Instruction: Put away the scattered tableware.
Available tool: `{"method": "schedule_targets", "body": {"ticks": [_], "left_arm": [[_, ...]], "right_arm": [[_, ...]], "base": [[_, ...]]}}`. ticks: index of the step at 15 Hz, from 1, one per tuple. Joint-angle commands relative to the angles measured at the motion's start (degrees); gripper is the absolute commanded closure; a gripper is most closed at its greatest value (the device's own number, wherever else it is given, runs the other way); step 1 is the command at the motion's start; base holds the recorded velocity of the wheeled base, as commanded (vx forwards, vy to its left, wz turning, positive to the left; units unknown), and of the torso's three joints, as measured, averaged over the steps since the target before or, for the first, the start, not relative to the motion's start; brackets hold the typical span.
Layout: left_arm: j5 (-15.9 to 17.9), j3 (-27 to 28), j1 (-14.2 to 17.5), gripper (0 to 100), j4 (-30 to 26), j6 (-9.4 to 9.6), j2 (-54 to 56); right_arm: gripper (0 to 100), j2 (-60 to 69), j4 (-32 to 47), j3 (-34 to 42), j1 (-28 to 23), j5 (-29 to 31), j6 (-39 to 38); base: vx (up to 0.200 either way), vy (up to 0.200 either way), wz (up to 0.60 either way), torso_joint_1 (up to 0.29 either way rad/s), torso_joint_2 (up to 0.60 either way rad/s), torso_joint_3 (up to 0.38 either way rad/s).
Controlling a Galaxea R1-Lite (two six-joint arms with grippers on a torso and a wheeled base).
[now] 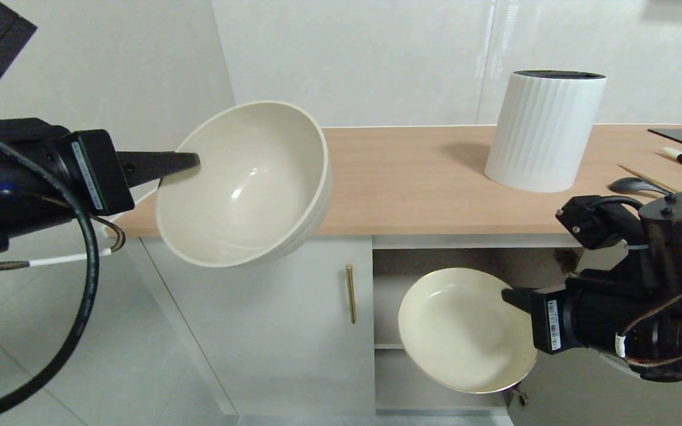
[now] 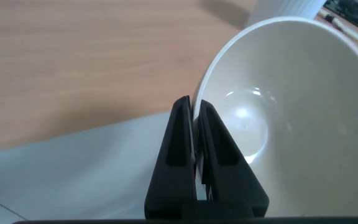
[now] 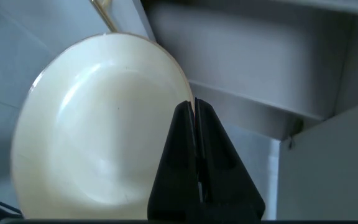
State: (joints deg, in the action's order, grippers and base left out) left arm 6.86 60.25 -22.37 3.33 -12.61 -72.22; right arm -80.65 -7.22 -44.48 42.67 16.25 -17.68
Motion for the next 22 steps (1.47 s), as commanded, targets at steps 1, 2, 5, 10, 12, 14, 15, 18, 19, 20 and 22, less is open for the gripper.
{"method": "schedule_targets", "body": {"ticks": [1,2,5,10,12,14,15,18,19,20,22], "left_arm": [[0.0,-3.4,-1.8,100,0.0,-0.05,0.8],[0.0,-3.4,-1.9,100,0.0,-0.05,0.8],[-0.1,-3.4,-2.9,100,0.1,-0.05,-1.3],[0.0,-3.4,-3.1,100,0.2,-0.05,-1.5],[0.0,-3.4,-3.1,100,0.2,-0.05,-1.5],[-0.1,-3.4,-3.2,100,0.2,-0.05,-1.5],[0.0,-3.4,-3.2,100,0.2,-0.05,-1.5],[0.0,-3.4,-3.2,100,0.2,-0.05,-1.5],[0.0,-3.4,-3.2,100,0.2,-0.05,-1.5],[0.0,-3.4,-3.2,100,0.2,-0.05,-1.5],[0.0,-3.4,-3.2,100,0.2,-0.05,-1.4]], "right_arm": [[100,-3.0,-1.9,2.8,0.1,0.5,-0.1],[100,-3.2,-1.9,2.8,0.2,0.6,-0.1],[100,-5.1,-3.7,4.6,0.8,1.0,-1.1],[100,-5.4,-4.1,4.6,0.9,2.1,-1.2],[100,-5.7,-4.1,4.6,0.9,2.1,-1.3],[100,-5.8,-4.1,4.7,1.0,2.1,-1.3],[100,-6.2,-4.1,4.7,1.1,2.1,-1.4],[100,-7.1,-4.1,4.7,1.1,2.1,-1.8],[100,-7.5,-4.2,4.7,1.2,2.0,-2.0],[100,-8.3,-4.2,4.7,1.5,2.1,-2.2],[100,-9.9,-5.2,4.9,1.5,1.8,-3.3]], "base": [[0.000,0.000,0.00,0.000,0.00,0.000],[0.000,0.000,0.00,0.000,0.00,0.000],[0.000,0.000,0.00,0.000,0.00,0.000],[0.000,0.000,0.00,-0.062,0.29,0.222],[0.000,0.000,0.00,-0.073,0.43,0.347],[0.000,0.000,0.00,-0.039,0.44,0.395],[0.000,0.000,0.00,-0.022,0.32,0.276],[0.000,0.000,0.00,-0.006,0.11,0.097],[0.000,0.000,0.00,0.000,0.00,0.000],[0.000,0.000,0.00,0.000,0.00,0.000],[0.000,0.000,0.00,0.000,0.00,0.000]]}}
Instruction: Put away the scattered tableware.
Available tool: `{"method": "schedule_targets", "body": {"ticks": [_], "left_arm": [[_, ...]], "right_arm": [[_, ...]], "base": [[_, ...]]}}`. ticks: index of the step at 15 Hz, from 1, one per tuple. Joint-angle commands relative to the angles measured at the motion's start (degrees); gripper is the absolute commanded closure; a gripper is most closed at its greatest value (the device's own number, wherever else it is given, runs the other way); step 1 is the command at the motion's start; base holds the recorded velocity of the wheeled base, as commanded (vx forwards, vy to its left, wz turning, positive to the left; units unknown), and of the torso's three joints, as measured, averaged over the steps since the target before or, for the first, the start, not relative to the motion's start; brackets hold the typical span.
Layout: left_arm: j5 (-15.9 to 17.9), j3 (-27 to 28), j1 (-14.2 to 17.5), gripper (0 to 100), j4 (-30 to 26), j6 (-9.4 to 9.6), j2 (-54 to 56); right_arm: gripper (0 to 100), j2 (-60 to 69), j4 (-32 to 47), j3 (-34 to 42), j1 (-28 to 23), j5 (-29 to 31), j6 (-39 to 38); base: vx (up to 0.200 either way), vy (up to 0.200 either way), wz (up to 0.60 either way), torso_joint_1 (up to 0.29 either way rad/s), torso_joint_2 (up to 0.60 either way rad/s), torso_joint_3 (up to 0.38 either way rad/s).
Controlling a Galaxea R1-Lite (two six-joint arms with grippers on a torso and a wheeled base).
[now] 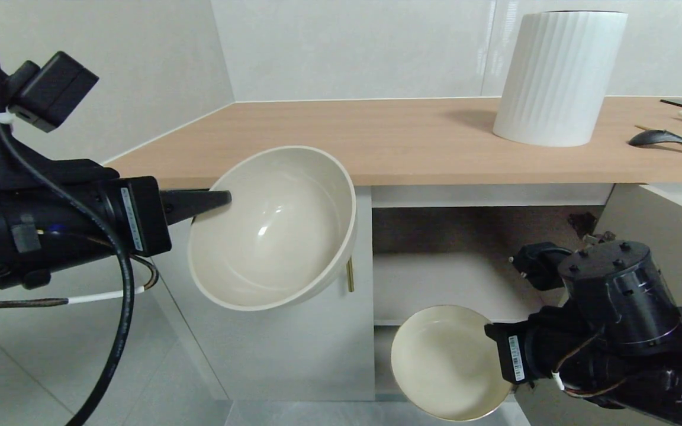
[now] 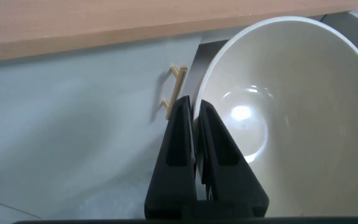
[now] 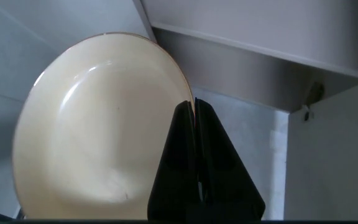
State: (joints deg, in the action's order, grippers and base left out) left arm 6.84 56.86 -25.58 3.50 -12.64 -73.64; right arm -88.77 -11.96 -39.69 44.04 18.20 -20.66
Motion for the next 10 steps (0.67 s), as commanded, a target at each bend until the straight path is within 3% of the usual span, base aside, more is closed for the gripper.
{"method": "schedule_targets", "body": {"ticks": [1,5,6,8,10], "left_arm": [[0.0,-0.1,-0.1,100,0.0,-0.01,0.1],[0.1,-1.4,-1.8,100,-0.1,0.07,-0.7],[0.1,-1.4,-1.8,100,-0.1,0.07,-0.7],[0.1,-1.4,-1.8,100,-0.1,0.07,-0.6],[0.1,-1.4,-1.8,100,0.0,0.07,-0.7]], "right_arm": [[100,-4.5,-2.0,0.2,0.1,-0.7,-1.2],[100,-19.8,-15.8,-0.1,-0.1,-1.3,-3.0],[100,-24.9,-22.6,0.1,-0.3,-1.1,-3.2],[100,-30.1,-30.3,0.2,-2.7,-0.3,-4.2],[100,-31.9,-32.7,-2.3,-6.2,-0.4,-6.0]], "base": [[0.000,0.000,0.00,0.000,0.00,0.000],[0.000,0.000,0.00,0.000,0.00,0.000],[0.000,0.000,0.00,0.000,0.00,0.000],[0.000,0.000,0.00,0.000,0.00,0.000],[0.000,0.000,0.00,0.000,0.00,0.000]]}}
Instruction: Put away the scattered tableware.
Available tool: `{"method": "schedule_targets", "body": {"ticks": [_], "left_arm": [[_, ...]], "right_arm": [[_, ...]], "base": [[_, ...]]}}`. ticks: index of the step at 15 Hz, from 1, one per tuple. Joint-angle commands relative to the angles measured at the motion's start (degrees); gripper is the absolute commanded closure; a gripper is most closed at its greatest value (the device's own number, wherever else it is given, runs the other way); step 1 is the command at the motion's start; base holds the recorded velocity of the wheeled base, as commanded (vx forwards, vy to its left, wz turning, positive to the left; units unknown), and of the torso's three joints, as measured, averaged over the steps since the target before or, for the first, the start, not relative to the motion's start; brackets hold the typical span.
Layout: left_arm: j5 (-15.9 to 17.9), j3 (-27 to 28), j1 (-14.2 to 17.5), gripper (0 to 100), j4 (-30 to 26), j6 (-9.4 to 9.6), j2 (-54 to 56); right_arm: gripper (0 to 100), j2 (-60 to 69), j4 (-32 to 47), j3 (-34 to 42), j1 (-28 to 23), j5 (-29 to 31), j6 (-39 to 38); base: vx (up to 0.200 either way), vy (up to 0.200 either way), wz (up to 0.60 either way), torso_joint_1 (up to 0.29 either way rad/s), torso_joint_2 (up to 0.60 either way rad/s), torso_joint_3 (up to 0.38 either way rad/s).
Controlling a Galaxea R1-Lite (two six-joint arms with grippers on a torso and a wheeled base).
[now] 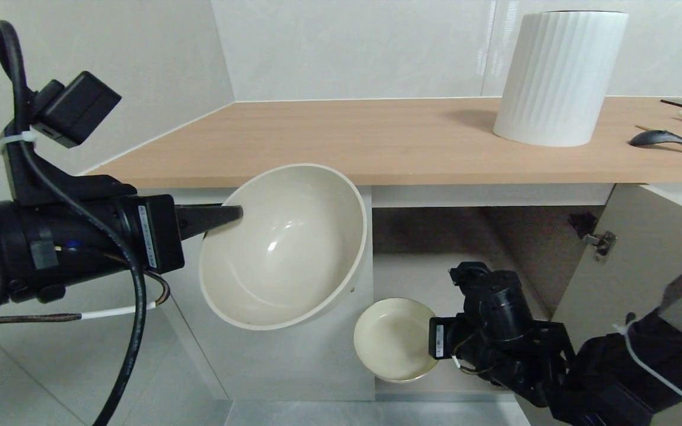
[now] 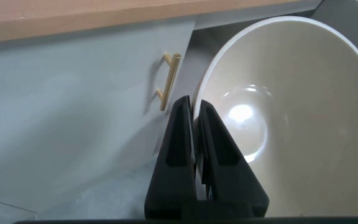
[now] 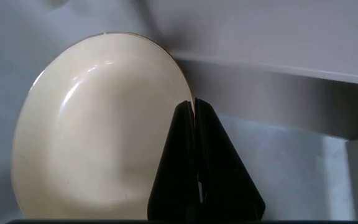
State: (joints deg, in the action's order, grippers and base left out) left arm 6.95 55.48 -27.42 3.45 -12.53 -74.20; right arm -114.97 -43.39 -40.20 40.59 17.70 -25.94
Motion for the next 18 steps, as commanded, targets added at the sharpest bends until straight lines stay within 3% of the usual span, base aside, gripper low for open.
{"method": "schedule_targets", "body": {"ticks": [1,4,9,13,18], "left_arm": [[0.0,0.1,0.0,100,0.1,-0.04,-0.1],[0.0,0.1,0.0,100,0.1,-0.04,0.2],[0.0,0.1,0.0,100,0.1,-0.04,0.3],[0.0,0.1,0.0,100,0.2,-0.04,0.4],[0.1,0.1,-0.4,100,0.2,-0.04,-1.0]], "right_arm": [[100,-6.6,-1.1,-3.7,-4.1,0.1,-0.6],[100,-10.5,0.8,-8.8,-9.0,0.2,-0.2],[100,-16.3,1.7,-15.9,-12.9,0.4,0.6],[100,-20.6,9.8,-26.4,-15.0,0.9,1.9],[100,-23.5,9.7,-27.6,-18.4,1.5,2.0]], "base": [[0.000,0.000,0.00,0.000,0.00,0.000],[0.000,0.000,0.00,0.000,0.00,0.000],[0.000,0.000,0.00,0.000,0.00,0.000],[0.000,0.000,0.00,0.000,0.00,0.000],[0.000,0.000,0.00,0.000,0.00,0.000]]}}
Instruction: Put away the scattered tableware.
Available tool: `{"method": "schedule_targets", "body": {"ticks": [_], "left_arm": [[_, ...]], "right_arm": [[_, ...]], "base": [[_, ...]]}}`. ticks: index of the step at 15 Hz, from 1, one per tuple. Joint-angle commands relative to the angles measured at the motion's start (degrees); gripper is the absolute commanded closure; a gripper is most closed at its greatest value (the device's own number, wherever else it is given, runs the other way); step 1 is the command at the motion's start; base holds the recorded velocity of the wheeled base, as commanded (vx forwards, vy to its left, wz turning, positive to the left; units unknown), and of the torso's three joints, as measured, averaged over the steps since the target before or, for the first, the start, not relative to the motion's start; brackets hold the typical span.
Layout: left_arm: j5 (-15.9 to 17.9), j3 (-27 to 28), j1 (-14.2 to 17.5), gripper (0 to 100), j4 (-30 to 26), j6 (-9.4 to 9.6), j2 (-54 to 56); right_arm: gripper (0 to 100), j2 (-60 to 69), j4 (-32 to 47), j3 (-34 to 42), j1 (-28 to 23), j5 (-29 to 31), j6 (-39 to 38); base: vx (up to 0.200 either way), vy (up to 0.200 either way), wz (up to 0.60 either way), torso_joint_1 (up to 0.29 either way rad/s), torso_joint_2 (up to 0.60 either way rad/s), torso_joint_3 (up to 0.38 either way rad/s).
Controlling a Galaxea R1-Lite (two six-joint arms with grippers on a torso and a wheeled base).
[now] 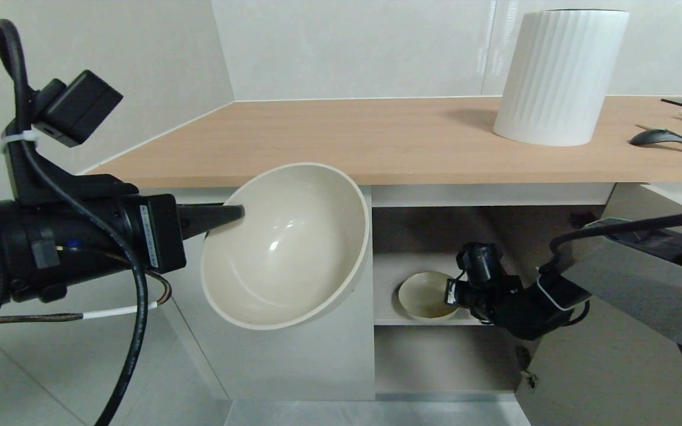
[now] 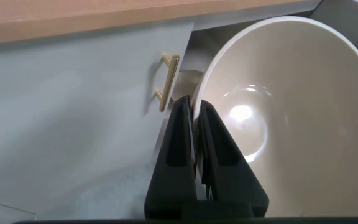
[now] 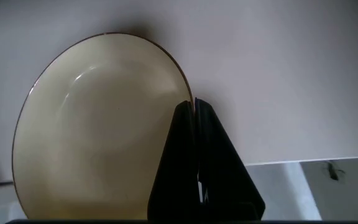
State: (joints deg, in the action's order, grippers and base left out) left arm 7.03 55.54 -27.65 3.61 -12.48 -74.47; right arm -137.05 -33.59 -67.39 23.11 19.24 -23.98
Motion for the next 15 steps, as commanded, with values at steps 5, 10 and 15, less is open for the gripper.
{"method": "schedule_targets", "body": {"ticks": [5,10,15], "left_arm": [[-0.1,-0.1,-0.8,100,0.0,0.27,-0.4],[-0.1,-0.3,-0.9,100,0.0,0.35,-0.6],[-0.1,-0.3,-0.9,100,0.0,0.35,-0.4]], "right_arm": [[100,-3.8,0.3,-3.9,-2.0,0.1,0.2],[100,-5.6,1.3,-8.1,-3.4,0.0,0.3],[100,-5.9,1.3,-8.2,-3.7,0.5,0.3]], "base": [[0.000,0.000,0.00,0.000,0.00,0.000],[0.000,0.000,0.00,0.000,0.00,0.000],[0.000,0.000,0.00,0.000,0.00,0.000]]}}
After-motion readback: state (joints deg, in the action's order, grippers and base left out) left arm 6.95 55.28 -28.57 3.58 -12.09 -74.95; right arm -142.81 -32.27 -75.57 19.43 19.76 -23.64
